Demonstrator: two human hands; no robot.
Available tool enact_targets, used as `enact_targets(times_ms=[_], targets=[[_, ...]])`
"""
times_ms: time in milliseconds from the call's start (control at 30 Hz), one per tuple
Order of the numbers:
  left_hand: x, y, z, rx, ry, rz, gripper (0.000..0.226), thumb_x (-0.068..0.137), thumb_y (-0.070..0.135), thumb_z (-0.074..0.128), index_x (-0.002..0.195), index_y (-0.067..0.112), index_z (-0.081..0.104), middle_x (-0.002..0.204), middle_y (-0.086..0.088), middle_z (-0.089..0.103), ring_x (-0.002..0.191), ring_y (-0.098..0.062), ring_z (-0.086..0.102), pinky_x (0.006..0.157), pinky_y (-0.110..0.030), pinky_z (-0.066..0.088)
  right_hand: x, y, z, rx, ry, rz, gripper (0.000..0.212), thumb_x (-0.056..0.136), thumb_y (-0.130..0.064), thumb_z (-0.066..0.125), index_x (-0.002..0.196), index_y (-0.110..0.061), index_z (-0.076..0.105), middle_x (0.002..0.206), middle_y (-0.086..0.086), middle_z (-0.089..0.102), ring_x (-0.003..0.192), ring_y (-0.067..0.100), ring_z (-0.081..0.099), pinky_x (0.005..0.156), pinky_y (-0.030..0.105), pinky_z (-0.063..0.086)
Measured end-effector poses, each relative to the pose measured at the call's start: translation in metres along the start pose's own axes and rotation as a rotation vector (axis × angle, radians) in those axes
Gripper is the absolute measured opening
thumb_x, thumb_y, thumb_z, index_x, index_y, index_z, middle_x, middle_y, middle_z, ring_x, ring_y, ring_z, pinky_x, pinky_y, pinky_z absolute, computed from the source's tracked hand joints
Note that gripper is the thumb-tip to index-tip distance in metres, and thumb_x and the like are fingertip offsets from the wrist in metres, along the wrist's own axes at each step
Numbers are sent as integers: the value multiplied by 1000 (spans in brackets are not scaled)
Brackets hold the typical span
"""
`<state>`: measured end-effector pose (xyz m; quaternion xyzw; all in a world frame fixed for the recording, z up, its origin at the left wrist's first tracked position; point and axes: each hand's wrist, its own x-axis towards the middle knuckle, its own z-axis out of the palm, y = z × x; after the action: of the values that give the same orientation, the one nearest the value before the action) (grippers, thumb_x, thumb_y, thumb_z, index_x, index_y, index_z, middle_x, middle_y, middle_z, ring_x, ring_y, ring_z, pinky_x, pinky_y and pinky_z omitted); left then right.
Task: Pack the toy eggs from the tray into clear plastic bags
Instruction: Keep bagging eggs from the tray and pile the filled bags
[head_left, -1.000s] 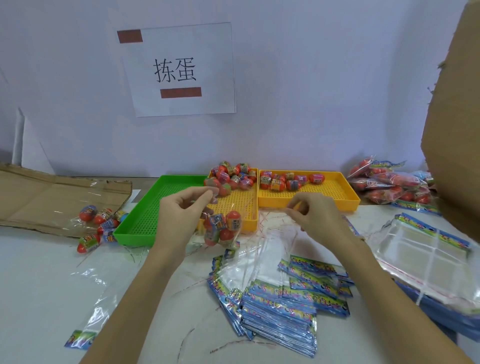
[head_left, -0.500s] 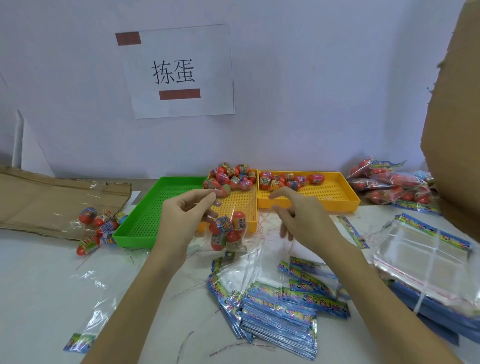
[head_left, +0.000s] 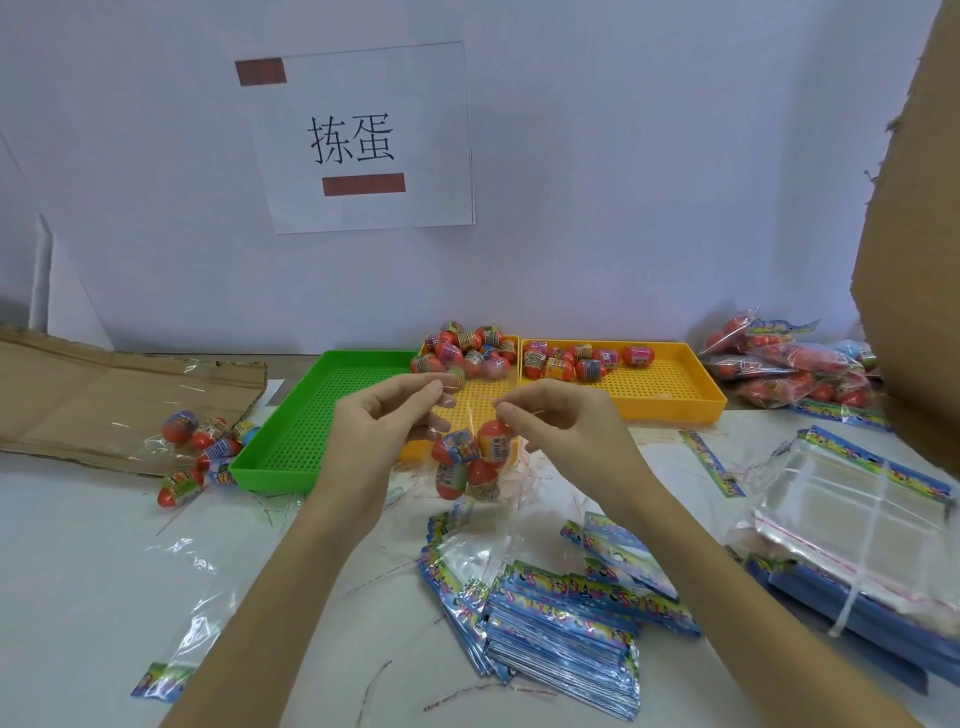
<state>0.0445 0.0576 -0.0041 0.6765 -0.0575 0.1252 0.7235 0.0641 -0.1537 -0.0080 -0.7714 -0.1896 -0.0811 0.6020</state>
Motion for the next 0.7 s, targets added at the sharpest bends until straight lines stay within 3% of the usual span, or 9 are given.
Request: enact_targets(times_ms=[167, 300, 500, 700], targets=[[1, 0, -2, 2, -79, -98, 29, 89, 35, 76, 113, 20, 82, 106, -7, 79, 88, -17, 71, 78, -23, 59, 0, 5, -4, 137, 35, 102, 13, 98, -16, 70, 100, -11, 82, 89, 2, 79, 87, 16, 75, 69, 26, 62], [1, -4, -2, 109, -103, -108, 31, 89, 12, 82, 118, 22, 79, 107, -2, 80, 98, -15, 76, 80, -30, 63, 0, 4, -11, 183, 2, 184, 14, 97, -20, 71, 102, -14, 83, 94, 3, 80, 91, 18, 75, 72, 27, 62], [1, -4, -2, -41, -58, -168, 22, 83, 14, 83, 103, 6, 82, 98, -14, 80, 88, -19, 76, 76, -19, 59, 2, 0, -23, 85, -29, 127, 13, 96, -15, 72, 103, -15, 83, 91, 8, 79, 84, 19, 73, 71, 23, 60], [3, 1, -7, -243, -119, -213, 14, 71, 19, 85, 84, 13, 84, 86, -8, 75, 75, -17, 72, 72, -24, 61, 2, -4, -30, 198, -32, 43, 13, 94, -16, 73, 102, -14, 83, 86, 10, 76, 77, 15, 69, 70, 22, 57]])
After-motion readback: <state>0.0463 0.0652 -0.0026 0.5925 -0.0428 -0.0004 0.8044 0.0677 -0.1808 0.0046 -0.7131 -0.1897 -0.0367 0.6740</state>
